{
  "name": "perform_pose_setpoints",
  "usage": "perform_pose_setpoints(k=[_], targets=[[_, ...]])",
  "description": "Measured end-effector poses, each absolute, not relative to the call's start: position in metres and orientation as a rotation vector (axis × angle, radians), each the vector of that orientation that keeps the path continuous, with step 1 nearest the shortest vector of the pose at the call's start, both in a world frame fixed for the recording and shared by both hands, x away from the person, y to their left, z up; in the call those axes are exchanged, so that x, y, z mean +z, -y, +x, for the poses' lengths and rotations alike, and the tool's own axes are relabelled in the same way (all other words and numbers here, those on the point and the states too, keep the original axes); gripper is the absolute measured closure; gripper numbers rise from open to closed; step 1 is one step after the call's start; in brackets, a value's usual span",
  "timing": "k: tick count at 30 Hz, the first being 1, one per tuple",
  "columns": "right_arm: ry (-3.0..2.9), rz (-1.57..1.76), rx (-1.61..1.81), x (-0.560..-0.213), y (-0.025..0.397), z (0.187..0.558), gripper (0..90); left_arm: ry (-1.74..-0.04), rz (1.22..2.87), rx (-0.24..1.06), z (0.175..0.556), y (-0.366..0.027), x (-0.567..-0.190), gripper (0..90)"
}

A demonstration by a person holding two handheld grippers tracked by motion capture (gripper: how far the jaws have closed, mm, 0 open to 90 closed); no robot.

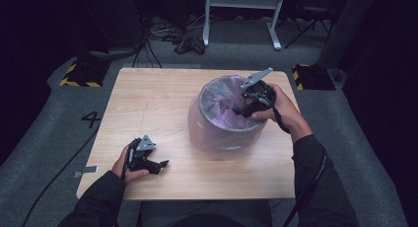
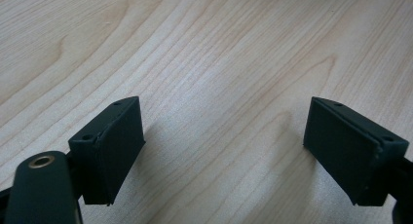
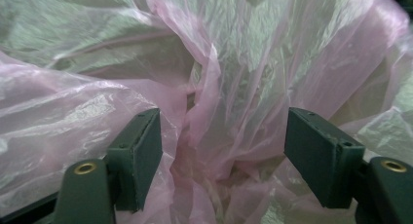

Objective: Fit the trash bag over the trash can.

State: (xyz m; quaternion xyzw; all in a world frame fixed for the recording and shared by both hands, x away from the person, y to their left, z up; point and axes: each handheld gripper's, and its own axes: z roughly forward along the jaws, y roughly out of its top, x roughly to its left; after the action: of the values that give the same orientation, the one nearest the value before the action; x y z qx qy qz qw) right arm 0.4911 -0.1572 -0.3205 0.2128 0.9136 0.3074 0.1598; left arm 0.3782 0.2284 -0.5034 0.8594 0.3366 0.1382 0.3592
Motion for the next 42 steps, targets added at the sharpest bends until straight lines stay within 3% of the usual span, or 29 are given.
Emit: perform_pose_setpoints(k=[20,42], targets=[[-2.835,0.64,0.585,-0.331,0.146,0.503,27.8,-0.864,2.218,0.355,0.379,-0.229,-0.503,14.5],[-2.766,0.68,0.741,-0.324,0.154,0.498,27.2,-0.862,2.218,0.358,0.378,-0.228,-0.503,14.6]])
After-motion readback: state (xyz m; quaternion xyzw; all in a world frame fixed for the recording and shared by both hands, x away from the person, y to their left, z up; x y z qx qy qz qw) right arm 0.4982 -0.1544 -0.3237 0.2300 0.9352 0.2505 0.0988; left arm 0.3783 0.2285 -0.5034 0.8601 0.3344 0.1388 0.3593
